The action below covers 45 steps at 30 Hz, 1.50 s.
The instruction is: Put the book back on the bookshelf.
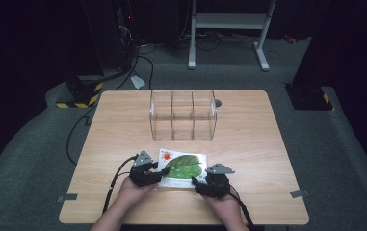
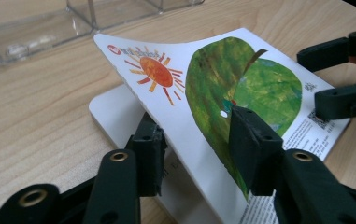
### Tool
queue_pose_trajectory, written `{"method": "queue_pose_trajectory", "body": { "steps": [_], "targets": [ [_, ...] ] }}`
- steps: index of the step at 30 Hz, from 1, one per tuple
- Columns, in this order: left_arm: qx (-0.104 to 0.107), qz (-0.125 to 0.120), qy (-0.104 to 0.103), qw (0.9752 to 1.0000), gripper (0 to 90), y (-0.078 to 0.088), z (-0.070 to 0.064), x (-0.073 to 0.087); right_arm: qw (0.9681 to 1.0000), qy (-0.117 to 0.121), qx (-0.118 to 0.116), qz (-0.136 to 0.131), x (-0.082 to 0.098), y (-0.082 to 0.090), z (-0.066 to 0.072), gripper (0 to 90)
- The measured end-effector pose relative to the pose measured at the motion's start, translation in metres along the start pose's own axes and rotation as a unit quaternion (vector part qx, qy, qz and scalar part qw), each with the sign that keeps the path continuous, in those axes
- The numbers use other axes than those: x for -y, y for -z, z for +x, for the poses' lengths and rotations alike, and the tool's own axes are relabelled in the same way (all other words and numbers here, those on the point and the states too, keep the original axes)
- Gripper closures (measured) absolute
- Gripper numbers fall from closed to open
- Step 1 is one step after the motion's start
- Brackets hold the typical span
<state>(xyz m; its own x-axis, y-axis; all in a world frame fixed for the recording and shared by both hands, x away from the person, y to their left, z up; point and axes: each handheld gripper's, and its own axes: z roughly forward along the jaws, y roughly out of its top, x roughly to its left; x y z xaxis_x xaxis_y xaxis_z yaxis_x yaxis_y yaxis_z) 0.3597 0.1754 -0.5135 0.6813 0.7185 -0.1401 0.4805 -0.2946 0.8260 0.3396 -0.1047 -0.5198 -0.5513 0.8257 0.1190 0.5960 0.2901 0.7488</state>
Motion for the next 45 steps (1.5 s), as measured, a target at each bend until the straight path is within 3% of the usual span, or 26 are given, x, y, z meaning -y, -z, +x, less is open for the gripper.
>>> {"method": "queue_pose_trajectory", "body": {
  "steps": [1, 5, 21, 28, 35, 45],
  "targets": [
    [0.0, 0.0, 0.0, 1.0, 58.5, 0.0, 0.0, 0.0, 1.0, 0.001, -0.001, 0.001, 0.0, 0.0, 0.0, 30.2],
    [-0.004, -0.017, -0.034, 0.9993, 59.1, 0.004, -0.004, 0.003, 1.0, 0.0, -0.004, 0.002, 0.0, 0.001, 0.0, 30.6],
    [-0.012, -0.047, -0.069, 0.9964, 63.3, 0.011, -0.011, 0.003, 0.9994, -0.025, -0.021, 0.005, -0.007, -0.004, -0.011, 27.5],
    [-0.019, -0.057, -0.091, 0.994, 63.4, 0.013, -0.016, 0.003, 0.9989, -0.035, -0.031, 0.004, -0.009, -0.008, -0.016, 26.3],
    [-0.026, -0.073, -0.12, 0.9898, 63.8, 0.017, -0.022, 0.003, 0.9977, -0.045, -0.05, 0.002, -0.012, -0.011, -0.022, 22.4],
    [-0.027, -0.084, -0.133, 0.9872, 64.1, 0.019, -0.024, 0.005, 0.9948, -0.07, -0.074, 0.007, -0.015, -0.015, -0.029, 18.1]
  ]
}}
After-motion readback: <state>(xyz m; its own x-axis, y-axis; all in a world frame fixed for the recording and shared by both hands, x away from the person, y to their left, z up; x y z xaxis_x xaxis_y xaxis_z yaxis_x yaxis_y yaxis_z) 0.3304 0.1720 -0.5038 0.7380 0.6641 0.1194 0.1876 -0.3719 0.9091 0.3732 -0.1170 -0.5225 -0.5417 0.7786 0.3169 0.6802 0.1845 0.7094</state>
